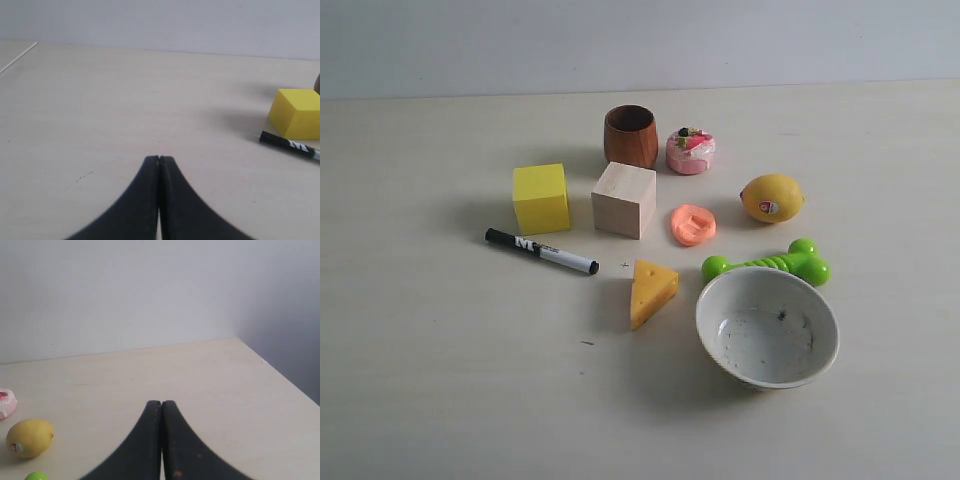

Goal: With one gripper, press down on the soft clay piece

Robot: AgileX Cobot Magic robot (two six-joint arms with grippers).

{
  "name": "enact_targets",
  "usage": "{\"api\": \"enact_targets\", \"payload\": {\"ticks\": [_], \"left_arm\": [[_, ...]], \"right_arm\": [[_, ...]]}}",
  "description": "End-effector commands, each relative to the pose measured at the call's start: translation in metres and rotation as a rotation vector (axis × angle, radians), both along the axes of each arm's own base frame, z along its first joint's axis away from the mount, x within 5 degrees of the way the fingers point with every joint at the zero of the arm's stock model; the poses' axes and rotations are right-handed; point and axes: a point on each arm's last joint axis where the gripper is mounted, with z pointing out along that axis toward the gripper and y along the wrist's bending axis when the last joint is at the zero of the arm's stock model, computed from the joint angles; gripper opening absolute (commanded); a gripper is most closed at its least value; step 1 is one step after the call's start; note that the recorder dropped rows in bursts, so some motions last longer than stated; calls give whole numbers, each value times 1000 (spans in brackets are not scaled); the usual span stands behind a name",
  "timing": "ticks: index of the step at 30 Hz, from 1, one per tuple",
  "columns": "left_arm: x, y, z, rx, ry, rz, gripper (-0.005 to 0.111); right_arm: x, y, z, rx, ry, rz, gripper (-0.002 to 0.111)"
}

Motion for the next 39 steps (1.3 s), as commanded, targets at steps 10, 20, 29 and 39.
{"api": "enact_targets", "payload": {"ticks": [10, 20, 29, 39], "left_arm": [[0, 0, 2, -4, -17, -6, 0], [0, 0, 2, -4, -17, -6, 0], [0, 0, 2, -4, -17, -6, 0], [0, 0, 2, -4, -17, -6, 0]], "right_arm": [[-19, 8, -47, 23, -133, 64, 0], [-20, 8, -53, 31, -79, 70, 0], [-22, 8, -62, 41, 22, 68, 0], [-22, 8, -65, 35, 53, 69, 0]]}}
